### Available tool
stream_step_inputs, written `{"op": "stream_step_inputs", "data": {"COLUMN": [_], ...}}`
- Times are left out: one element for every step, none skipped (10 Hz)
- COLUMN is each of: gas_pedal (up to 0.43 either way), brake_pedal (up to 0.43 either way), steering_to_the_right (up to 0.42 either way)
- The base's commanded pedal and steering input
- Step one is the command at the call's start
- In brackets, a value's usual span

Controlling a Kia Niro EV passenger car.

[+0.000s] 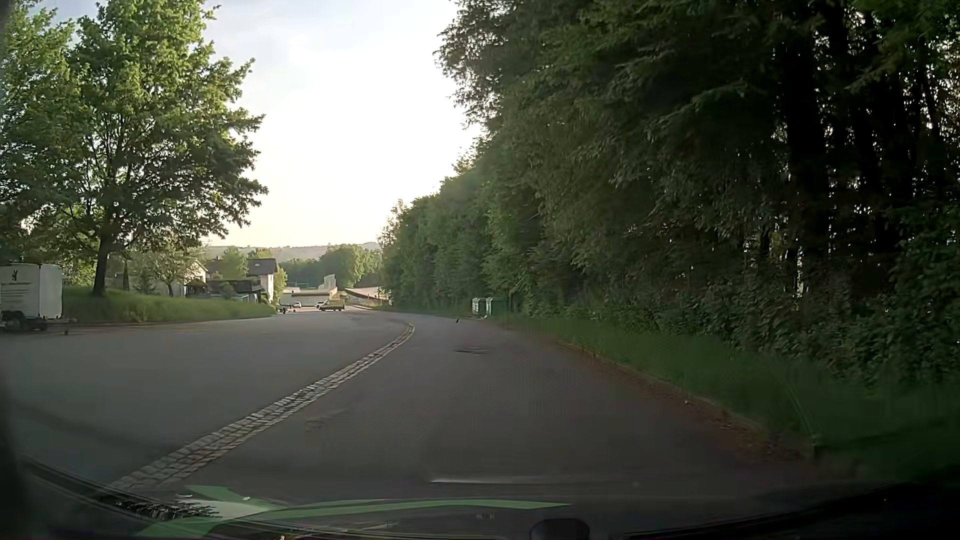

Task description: Follow the waypoints while adhering to traffic rules and regulations

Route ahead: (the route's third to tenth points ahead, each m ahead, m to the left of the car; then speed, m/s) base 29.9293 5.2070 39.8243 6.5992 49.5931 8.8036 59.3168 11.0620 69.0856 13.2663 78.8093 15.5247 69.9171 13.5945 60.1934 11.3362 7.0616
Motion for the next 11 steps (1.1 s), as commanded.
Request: {"op": "stream_step_inputs", "data": {"gas_pedal": [0.000,0.000,0.000,0.000,0.000,0.000,0.000,0.000,0.000,0.000,0.000], "brake_pedal": [0.000,0.000,0.000,0.000,0.000,0.000,0.000,0.000,0.000,0.000,0.000], "steering_to_the_right": [-0.019,-0.019,-0.019,-0.019,-0.018,-0.018,-0.018,-0.018,-0.018,-0.018,-0.019]}}
